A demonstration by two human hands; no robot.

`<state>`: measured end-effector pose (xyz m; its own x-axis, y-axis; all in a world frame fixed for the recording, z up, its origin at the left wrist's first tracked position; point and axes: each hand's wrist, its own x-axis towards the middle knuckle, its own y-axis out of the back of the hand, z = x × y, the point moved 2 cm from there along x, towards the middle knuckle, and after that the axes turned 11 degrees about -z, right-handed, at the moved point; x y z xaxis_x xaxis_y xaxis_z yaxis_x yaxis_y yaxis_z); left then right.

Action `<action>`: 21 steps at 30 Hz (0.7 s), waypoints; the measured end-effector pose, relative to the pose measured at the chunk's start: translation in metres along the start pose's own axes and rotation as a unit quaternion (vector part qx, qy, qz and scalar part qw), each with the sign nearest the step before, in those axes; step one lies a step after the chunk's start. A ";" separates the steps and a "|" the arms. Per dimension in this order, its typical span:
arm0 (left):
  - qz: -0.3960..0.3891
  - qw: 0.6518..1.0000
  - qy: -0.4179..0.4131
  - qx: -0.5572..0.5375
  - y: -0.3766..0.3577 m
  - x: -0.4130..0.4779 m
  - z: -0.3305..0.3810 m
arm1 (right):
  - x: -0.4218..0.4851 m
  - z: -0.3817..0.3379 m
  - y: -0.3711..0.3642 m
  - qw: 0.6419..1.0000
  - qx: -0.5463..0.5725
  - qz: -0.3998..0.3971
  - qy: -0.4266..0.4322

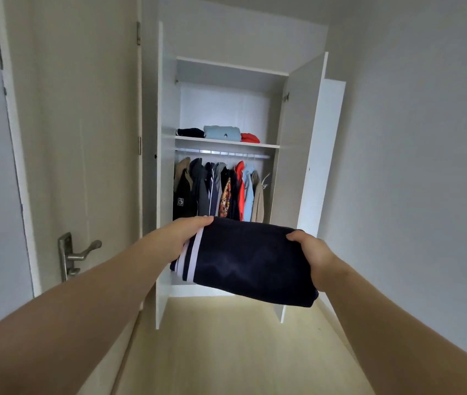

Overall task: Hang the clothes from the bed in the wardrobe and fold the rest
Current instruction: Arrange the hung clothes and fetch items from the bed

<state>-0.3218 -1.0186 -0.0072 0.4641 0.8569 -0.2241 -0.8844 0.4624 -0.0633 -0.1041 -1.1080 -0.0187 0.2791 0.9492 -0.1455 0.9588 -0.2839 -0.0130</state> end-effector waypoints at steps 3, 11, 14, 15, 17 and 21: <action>0.007 1.000 0.001 -0.001 0.007 0.048 0.019 | 0.056 -0.018 0.005 1.000 -0.002 -0.010 0.005; 0.011 1.000 -0.001 -0.012 0.059 0.172 0.057 | 0.194 -0.047 -0.024 0.999 -0.001 -0.034 0.019; 0.005 1.000 -0.006 -0.001 0.088 0.222 0.080 | 0.254 -0.062 -0.040 0.999 0.000 -0.034 0.026; -0.001 1.000 -0.009 -0.002 0.102 0.242 0.091 | 0.280 -0.070 -0.050 0.999 0.004 -0.038 0.031; -0.006 1.000 -0.007 0.008 0.125 0.277 0.110 | 0.323 -0.084 -0.065 0.999 0.007 -0.039 0.034; -0.007 0.999 -0.029 0.012 0.171 0.350 0.152 | 0.407 -0.119 -0.095 0.997 0.021 -0.044 0.053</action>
<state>-0.3030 -0.6046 0.0515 0.4786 0.8623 -0.1657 -0.8770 0.4786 -0.0426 -0.0747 -0.6783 0.0413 0.2000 0.9791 -0.0375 0.9774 -0.2020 -0.0619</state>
